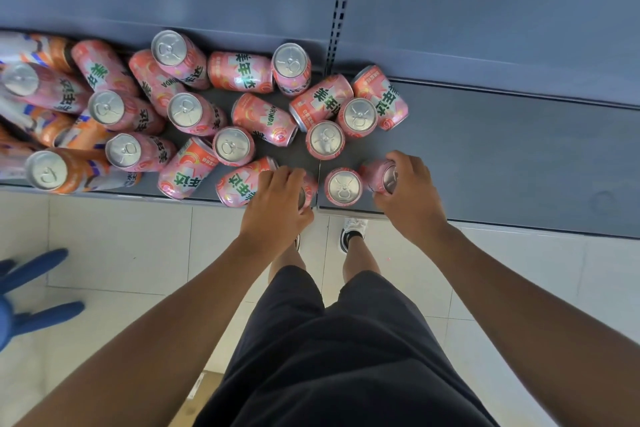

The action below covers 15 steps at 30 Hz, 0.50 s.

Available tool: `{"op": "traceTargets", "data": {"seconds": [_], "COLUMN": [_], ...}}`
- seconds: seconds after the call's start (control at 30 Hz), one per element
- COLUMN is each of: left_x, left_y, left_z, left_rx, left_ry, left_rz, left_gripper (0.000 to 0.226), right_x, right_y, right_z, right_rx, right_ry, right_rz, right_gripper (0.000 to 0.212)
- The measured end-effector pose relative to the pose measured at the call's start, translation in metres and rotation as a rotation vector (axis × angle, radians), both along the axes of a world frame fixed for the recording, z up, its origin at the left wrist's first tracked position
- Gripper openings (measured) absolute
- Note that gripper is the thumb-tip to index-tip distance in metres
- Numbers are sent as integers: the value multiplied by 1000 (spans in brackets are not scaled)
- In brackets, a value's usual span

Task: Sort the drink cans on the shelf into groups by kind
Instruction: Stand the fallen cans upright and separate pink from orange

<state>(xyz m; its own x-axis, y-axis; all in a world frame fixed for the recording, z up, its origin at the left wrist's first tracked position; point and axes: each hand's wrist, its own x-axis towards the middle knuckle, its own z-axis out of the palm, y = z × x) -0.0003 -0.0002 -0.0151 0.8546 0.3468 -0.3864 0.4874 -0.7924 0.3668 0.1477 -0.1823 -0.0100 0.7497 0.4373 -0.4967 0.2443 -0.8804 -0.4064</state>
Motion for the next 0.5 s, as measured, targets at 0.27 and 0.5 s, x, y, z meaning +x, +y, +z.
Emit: {"op": "traceTargets", "data": {"seconds": [0.27, 0.5], "left_x": [10, -3], "left_y": [-5, 13], "left_z": [-4, 4], "left_rx": [-35, -125], "left_ry": [-3, -52], "left_rz": [-32, 0], "left_gripper": [63, 77], "right_x": [-6, 5], "right_y": [-1, 6], "right_z": [3, 1], "right_rx": [-25, 112], "right_ry": [5, 111], "right_rz": [57, -73], "right_gripper": [59, 53]}}
